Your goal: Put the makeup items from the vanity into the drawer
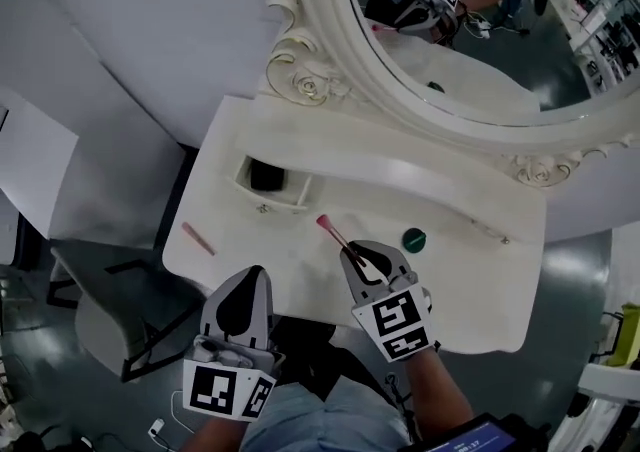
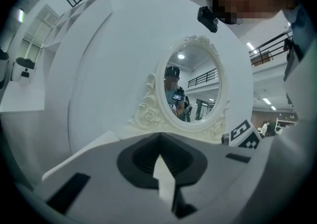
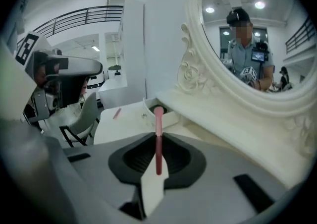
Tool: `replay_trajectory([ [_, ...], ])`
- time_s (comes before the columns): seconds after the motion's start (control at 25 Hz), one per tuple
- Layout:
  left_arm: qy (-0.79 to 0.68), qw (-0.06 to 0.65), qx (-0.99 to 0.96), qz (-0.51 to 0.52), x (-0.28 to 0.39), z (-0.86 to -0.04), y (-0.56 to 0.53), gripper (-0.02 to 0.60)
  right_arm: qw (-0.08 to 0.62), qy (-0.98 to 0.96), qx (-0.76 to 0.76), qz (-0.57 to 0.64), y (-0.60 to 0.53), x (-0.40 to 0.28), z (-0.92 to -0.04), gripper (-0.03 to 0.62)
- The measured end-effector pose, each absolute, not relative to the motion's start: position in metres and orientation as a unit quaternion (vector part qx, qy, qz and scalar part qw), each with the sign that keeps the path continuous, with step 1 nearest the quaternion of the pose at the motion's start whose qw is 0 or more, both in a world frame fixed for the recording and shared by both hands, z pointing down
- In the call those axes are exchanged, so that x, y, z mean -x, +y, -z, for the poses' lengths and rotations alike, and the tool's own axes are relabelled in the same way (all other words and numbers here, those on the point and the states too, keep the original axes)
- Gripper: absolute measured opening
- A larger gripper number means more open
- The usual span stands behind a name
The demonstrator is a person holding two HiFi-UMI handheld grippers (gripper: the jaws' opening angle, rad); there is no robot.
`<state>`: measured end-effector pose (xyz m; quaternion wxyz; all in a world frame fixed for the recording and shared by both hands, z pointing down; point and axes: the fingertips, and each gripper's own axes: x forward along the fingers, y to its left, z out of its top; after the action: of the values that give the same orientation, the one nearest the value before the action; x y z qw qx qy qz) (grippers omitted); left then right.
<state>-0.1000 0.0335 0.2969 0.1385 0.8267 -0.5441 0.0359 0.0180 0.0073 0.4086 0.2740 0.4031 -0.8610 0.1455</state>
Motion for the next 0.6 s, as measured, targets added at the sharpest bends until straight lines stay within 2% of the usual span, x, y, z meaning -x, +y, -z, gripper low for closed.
replay_trajectory([
  [0.24,-0.555,0.110,-0.824,-0.022,0.112,-0.276,0.016,0.000,0.280,-0.878,-0.380,-0.084,-0.022,0.010,-0.370,0.040],
  [0.6,-0.582,0.126,-0.803,-0.028,0.170,-0.285,-0.049,0.000,0.329,-0.889,-0.310,-0.073,-0.084,0.077,-0.395,0.041],
])
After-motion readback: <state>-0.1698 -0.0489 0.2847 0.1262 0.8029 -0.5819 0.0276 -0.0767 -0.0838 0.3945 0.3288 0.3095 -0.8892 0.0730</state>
